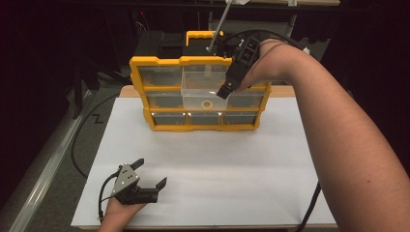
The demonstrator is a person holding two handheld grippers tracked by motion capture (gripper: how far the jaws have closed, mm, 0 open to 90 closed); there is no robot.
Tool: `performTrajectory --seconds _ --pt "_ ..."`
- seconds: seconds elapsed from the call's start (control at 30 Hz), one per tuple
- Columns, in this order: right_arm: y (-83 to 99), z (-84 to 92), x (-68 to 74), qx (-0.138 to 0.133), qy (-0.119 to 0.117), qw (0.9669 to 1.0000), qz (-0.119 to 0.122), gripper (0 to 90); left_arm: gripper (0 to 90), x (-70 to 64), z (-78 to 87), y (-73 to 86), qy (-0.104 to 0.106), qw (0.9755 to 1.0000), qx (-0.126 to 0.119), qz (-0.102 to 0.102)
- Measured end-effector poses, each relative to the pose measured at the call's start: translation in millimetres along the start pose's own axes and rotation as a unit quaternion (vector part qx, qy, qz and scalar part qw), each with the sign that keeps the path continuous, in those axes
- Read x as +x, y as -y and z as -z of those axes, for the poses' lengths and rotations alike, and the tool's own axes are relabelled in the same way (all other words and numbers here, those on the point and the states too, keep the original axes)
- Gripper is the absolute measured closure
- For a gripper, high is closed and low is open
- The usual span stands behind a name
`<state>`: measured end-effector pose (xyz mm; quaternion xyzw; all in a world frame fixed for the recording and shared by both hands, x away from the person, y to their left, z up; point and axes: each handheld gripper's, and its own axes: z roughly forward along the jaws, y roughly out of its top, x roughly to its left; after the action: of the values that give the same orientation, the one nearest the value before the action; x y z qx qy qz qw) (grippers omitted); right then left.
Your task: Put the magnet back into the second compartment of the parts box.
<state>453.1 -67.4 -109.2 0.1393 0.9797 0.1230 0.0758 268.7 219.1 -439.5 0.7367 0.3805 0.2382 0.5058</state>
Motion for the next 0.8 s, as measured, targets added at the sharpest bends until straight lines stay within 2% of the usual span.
performTrajectory --seconds 0.4,0.57,0.8 --pt "34.4 4.1 9.3 -0.002 0.006 0.9999 -0.012 20.6 0.3 -0.2 -0.6 -0.4 -0.004 1.0000 0.001 -0.003" --pt "48.1 1.4 12.1 -0.002 0.002 0.9999 -0.017 18.7 0.3 0.1 -0.5 -0.5 -0.006 1.0000 0.002 -0.005" --pt "68.4 -5.4 11.9 0.002 0.000 0.9994 -0.035 14.5 0.3 0.4 -1.2 -0.3 -0.008 1.0000 0.000 -0.005"
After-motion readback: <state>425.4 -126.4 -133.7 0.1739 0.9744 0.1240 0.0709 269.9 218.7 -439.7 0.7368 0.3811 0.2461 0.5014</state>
